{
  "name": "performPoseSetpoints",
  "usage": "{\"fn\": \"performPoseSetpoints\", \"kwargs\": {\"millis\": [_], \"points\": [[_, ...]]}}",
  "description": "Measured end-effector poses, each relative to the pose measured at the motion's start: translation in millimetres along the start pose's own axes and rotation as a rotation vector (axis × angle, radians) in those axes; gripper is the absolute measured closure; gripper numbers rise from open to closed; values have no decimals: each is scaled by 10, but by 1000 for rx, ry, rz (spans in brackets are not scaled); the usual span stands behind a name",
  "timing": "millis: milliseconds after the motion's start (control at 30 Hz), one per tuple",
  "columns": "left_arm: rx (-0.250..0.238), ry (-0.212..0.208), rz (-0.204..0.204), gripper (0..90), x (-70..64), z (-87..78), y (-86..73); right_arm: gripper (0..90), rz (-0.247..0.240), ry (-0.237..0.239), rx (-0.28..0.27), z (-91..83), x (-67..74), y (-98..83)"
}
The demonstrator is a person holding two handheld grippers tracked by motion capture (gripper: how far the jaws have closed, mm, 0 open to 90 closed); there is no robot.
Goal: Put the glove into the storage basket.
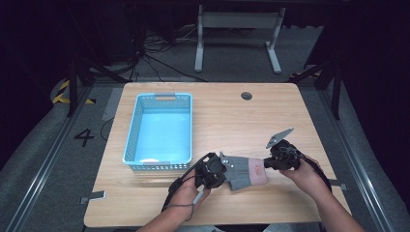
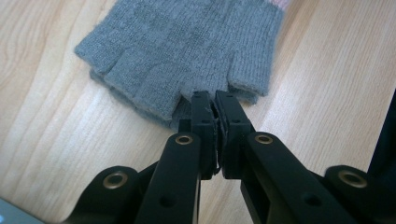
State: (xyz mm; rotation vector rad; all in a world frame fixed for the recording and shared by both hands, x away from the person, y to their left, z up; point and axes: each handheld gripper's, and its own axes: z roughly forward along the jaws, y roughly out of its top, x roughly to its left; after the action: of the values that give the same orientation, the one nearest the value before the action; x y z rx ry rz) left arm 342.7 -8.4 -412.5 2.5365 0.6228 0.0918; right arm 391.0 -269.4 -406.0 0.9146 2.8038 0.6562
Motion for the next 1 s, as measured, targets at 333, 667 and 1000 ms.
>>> {"fn": "performPoseSetpoints", "kwargs": {"millis": [333, 667, 1000], "points": [[33, -9, -19, 879, 54, 63, -17, 823, 11, 6, 14, 72, -31, -16], [7, 10, -22, 806, 56, 7, -33, 748, 26, -23, 6, 33, -79, -56], [-40, 7, -41, 690, 113, -86, -16, 718, 57, -37, -20, -52, -135, -108]]}}
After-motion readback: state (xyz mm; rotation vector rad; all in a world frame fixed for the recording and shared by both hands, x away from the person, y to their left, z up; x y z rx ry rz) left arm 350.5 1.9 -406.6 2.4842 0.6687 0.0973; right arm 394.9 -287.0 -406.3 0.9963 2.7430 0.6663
